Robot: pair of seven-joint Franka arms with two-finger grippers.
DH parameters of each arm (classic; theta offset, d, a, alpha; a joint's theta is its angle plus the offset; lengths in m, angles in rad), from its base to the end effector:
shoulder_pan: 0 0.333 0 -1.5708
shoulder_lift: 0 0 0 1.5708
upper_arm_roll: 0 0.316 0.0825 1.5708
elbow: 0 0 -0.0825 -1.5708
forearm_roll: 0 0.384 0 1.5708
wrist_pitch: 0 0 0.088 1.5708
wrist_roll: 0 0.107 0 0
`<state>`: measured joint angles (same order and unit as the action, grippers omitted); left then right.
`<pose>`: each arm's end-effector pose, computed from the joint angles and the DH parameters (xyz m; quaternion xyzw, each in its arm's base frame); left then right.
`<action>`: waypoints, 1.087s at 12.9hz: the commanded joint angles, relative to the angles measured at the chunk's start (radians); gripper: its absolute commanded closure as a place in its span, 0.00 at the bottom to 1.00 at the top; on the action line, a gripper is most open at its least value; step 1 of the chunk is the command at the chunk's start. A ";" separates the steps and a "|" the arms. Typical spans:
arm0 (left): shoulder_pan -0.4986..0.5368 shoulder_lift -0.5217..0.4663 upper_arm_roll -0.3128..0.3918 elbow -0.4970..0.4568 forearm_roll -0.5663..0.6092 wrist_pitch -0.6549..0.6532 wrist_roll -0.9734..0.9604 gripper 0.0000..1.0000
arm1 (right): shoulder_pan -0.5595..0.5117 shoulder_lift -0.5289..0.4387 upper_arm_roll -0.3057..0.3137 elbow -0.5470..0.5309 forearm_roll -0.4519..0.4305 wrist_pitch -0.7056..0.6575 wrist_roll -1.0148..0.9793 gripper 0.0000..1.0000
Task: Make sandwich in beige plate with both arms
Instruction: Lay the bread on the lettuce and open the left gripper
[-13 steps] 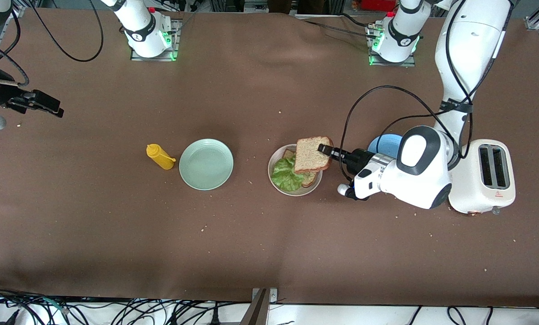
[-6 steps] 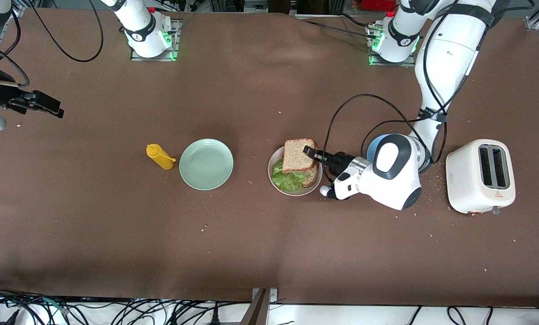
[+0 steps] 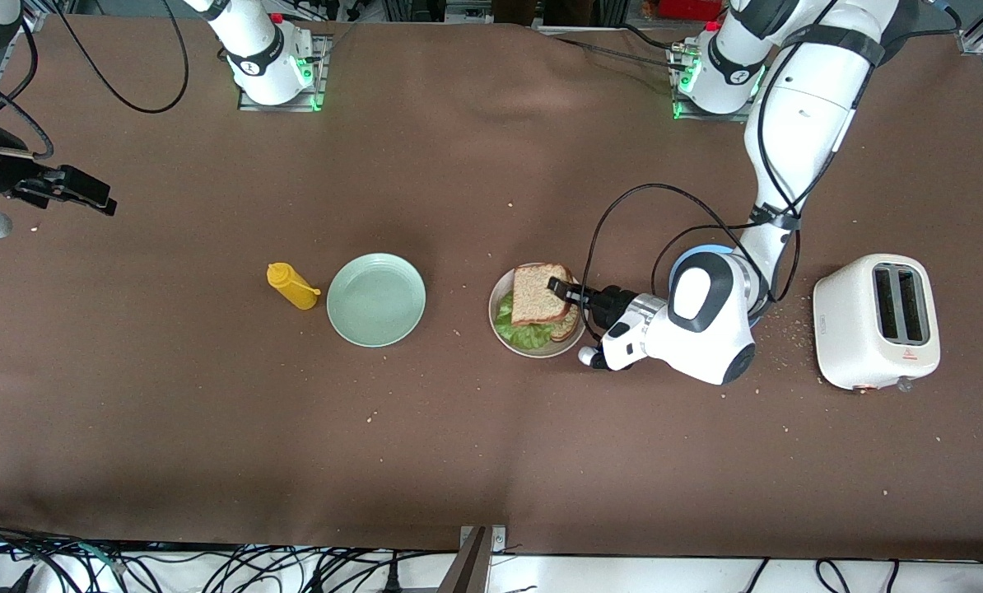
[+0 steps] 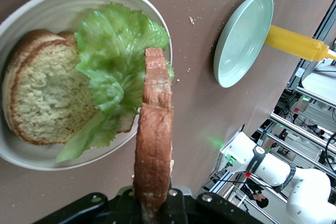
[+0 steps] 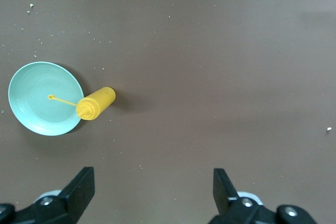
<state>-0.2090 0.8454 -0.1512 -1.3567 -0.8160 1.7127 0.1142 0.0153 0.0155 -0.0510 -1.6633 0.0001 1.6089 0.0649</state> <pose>0.6375 -0.2893 0.2212 0.8782 -0.0500 -0.2676 0.3934 0.5580 -0.0197 0.5754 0.9981 -0.0503 -0.0349 0.0009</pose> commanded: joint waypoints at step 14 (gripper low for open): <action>0.011 0.027 0.154 0.025 -0.026 0.053 -0.007 0.00 | -0.017 0.004 0.016 0.013 0.000 0.003 -0.011 0.00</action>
<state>-0.2020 0.8977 -0.0376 -1.3371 -0.8161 1.7775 0.1136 0.0144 0.0178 -0.0502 -1.6633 -0.0006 1.6199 0.0649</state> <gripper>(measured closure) 0.000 0.000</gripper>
